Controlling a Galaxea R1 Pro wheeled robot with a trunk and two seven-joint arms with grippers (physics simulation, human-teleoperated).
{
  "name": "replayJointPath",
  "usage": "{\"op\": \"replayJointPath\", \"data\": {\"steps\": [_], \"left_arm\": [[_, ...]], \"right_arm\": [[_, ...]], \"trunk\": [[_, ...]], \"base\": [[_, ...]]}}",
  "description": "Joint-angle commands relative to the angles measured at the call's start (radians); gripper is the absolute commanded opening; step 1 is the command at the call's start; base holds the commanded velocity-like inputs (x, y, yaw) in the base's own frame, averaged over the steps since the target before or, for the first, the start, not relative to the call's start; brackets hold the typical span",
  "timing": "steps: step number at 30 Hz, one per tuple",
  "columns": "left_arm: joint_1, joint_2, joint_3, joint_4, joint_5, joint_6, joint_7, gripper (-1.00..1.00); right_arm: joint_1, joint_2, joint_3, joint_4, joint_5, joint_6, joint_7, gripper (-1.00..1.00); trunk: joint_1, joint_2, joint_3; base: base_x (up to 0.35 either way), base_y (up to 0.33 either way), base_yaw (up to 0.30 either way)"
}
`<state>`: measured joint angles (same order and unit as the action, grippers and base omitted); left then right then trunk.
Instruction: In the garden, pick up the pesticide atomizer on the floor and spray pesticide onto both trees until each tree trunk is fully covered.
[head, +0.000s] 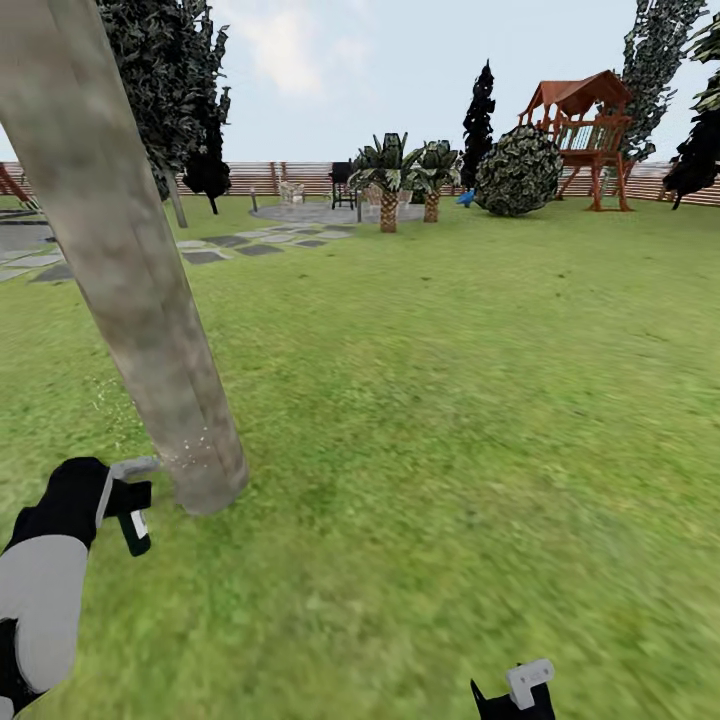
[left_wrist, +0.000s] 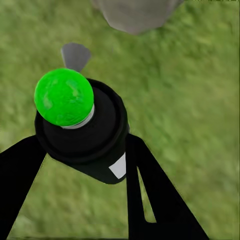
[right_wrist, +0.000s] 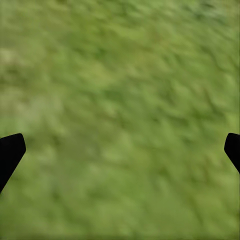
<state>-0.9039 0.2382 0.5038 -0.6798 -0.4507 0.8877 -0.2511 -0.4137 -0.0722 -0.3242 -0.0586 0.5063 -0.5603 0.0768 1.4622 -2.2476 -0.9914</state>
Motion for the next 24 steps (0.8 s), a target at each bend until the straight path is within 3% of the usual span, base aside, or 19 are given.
{"op": "replayJointPath", "data": {"steps": [1,2,4,8,9,11,12,13,14,17,22,24], "left_arm": [[0.000,0.012,0.003,0.000,-0.002,0.008,-0.010,-1.00],[0.002,0.025,0.002,0.000,-0.003,0.013,-0.011,-1.00],[0.005,0.021,0.001,0.000,-0.002,0.015,-0.012,-1.00],[-0.005,-0.038,-0.048,-0.002,0.000,0.020,-0.029,-1.00],[-0.015,-0.037,-0.051,-0.002,-0.001,0.032,-0.031,-1.00],[-0.036,-0.022,-0.053,-0.002,-0.001,0.064,-0.034,-1.00],[-0.042,0.004,-0.053,-0.001,-0.001,0.075,-0.035,-1.00],[-0.047,0.055,-0.051,0.000,-0.001,0.083,-0.041,-1.00],[-0.046,0.073,-0.053,0.000,-0.001,0.085,-0.056,-1.00],[-0.040,0.080,-0.055,-0.001,-0.002,0.087,-0.092,-1.00],[-0.073,0.009,-0.061,-0.003,-0.001,0.094,-0.106,-1.00],[-0.096,-0.004,-0.062,-0.003,-0.001,0.103,-0.106,-1.00]], "right_arm": [[0.000,0.000,-0.009,0.000,0.001,-0.003,0.008,1.00],[0.000,0.000,-0.009,0.000,0.001,-0.003,0.008,1.00],[0.000,0.000,-0.009,0.000,0.001,-0.003,0.008,1.00],[0.000,-0.001,-0.009,0.000,0.001,-0.003,0.008,1.00],[0.000,-0.001,-0.009,0.000,0.001,-0.003,0.008,1.00],[0.000,-0.001,-0.009,0.000,0.001,-0.003,0.008,1.00],[0.000,-0.001,-0.009,0.000,0.001,-0.003,0.008,1.00],[0.000,-0.001,-0.009,0.000,0.001,-0.003,0.008,1.00],[0.000,-0.001,-0.009,0.000,0.001,-0.003,0.008,1.00],[0.000,-0.001,-0.009,0.000,0.001,-0.003,0.008,1.00],[-0.001,-0.001,-0.010,-0.001,0.000,-0.004,0.006,1.00],[0.000,-0.001,-0.010,-0.001,0.000,-0.004,0.006,1.00]], "trunk": [[0.000,0.000,-0.001],[0.000,0.000,-0.001],[0.000,0.000,-0.001],[0.000,0.000,-0.001],[0.000,0.000,-0.001],[0.000,0.000,-0.001],[0.000,0.000,-0.001],[0.000,0.000,-0.001],[0.000,0.000,-0.001],[0.000,0.000,-0.001],[0.000,0.000,-0.001],[0.000,0.000,-0.001]], "base": [[0.000,0.000,0.000],[0.000,0.000,0.000],[0.000,0.000,0.000],[0.000,0.000,0.000],[0.000,0.000,0.000],[0.000,0.000,0.000],[0.000,0.000,0.000],[0.000,0.000,0.000],[0.000,0.000,0.000],[0.000,0.000,0.000],[0.000,0.000,0.198],[0.000,0.000,0.274]]}}
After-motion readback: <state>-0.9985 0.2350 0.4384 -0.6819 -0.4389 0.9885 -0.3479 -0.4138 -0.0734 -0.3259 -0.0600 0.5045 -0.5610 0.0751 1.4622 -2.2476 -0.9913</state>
